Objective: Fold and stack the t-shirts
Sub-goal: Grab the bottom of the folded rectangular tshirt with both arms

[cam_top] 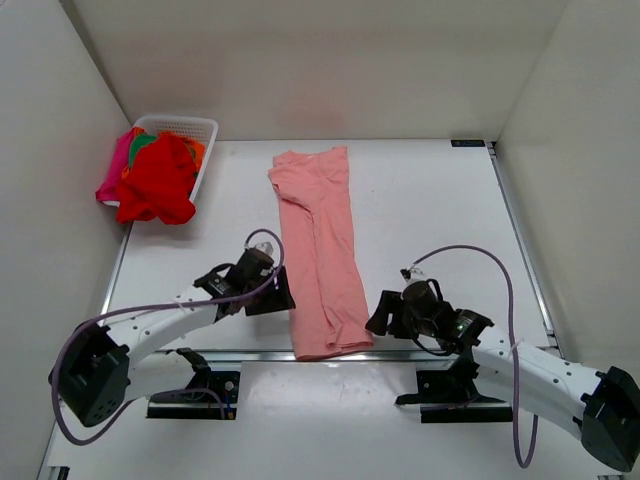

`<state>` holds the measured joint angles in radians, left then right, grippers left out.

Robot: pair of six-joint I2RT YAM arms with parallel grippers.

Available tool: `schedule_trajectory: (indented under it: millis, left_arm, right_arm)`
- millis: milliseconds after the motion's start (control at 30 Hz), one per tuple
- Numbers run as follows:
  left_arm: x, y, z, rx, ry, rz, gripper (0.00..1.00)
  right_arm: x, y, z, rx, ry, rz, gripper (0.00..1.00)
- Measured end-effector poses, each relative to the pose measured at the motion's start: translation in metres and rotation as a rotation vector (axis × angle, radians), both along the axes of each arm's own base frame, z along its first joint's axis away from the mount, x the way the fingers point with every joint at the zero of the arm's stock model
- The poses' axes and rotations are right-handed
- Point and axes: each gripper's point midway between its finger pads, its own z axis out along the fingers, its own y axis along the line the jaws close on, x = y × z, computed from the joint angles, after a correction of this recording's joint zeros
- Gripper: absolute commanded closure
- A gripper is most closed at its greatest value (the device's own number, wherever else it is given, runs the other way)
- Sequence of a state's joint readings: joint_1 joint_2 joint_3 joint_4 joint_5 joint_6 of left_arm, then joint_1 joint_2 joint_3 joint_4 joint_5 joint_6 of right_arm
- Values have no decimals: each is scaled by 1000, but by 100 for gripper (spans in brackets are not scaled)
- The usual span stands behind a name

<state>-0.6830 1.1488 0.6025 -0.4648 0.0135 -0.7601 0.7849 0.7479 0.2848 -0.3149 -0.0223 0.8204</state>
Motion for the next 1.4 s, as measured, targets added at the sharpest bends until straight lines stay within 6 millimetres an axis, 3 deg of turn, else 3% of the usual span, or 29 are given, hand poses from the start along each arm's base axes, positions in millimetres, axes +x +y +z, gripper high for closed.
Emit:
schedule_trajectory:
  millis: [267,567,733,767,800,867,967,1267,1400]
  left_arm:
    - [-54,-19,-29,-52,70,-40,23]
    - [-74,-41,-27,-134,105,-53,26]
    - [-90,-54,-27,-159,142,-94,28]
    - [-92,-54,-27,-161,147,-98,36]
    - [-94,-55,-27,-165,154,-96,43]
    - [-97,-54,-28,-170,165,-95,71]
    - [-102,-50,-30,-166,185,-88,94]
    - [-128,-40,-31,-170,233,-128,100]
    - [-125,-29,-15,-235,214,-79,99]
  right_arm:
    - [-12,13,-10,-3,44,19,40]
    - [-26,40,-11,28,75,82,50]
    - [-28,41,-11,34,87,77,55]
    - [-29,41,-11,34,89,79,64]
    - [-31,41,-13,30,94,81,83]
    - [-36,36,-20,16,117,84,100]
    - [-42,35,-23,29,140,84,100]
    - [-76,34,-27,-20,209,198,100]
    - [-77,35,-20,-30,210,212,100]
